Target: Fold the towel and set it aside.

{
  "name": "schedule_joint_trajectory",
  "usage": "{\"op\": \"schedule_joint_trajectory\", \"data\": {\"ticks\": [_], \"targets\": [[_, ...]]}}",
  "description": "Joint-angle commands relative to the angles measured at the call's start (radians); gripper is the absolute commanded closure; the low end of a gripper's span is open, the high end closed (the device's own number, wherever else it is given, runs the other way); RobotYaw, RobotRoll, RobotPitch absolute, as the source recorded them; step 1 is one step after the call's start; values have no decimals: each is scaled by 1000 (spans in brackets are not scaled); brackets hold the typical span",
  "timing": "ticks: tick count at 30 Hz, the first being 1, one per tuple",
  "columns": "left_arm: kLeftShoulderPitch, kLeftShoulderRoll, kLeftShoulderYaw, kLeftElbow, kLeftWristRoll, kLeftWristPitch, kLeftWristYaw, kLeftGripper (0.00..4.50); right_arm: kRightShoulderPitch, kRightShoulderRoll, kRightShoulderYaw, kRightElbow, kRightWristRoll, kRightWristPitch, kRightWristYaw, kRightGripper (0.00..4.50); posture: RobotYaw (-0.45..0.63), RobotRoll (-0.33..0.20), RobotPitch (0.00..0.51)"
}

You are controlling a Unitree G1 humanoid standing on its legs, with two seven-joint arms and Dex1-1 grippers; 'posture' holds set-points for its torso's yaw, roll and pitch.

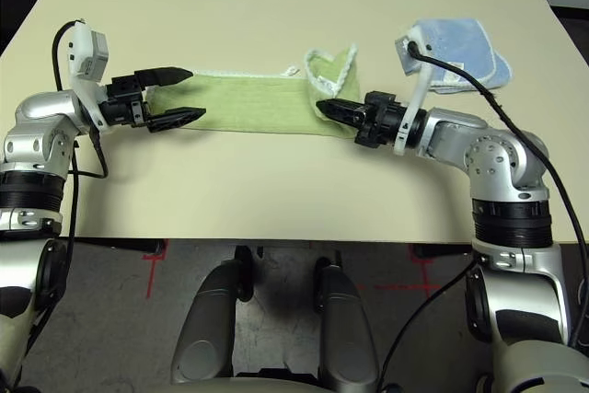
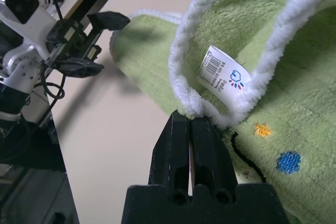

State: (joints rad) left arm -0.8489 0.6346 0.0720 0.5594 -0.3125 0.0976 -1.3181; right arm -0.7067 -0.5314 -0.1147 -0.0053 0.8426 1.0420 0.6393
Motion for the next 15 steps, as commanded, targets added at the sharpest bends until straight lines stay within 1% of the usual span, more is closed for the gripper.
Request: {"op": "schedule_joint_trajectory", "data": {"ticks": [1, 13, 15], "targets": [[21, -2, -4, -24, -7, 8, 0, 0, -5, 10, 31, -11, -22, 20, -3, 4454, 10, 0, 301], [26, -1, -5, -34, -7, 15, 4, 0, -4, 65, 86, -15, -82, 38, -14, 4454, 17, 0, 296], [26, 1, -5, -33, -6, 17, 4, 0, -5, 76, 96, -16, -94, 37, -14, 3935, 17, 0, 296]]}}
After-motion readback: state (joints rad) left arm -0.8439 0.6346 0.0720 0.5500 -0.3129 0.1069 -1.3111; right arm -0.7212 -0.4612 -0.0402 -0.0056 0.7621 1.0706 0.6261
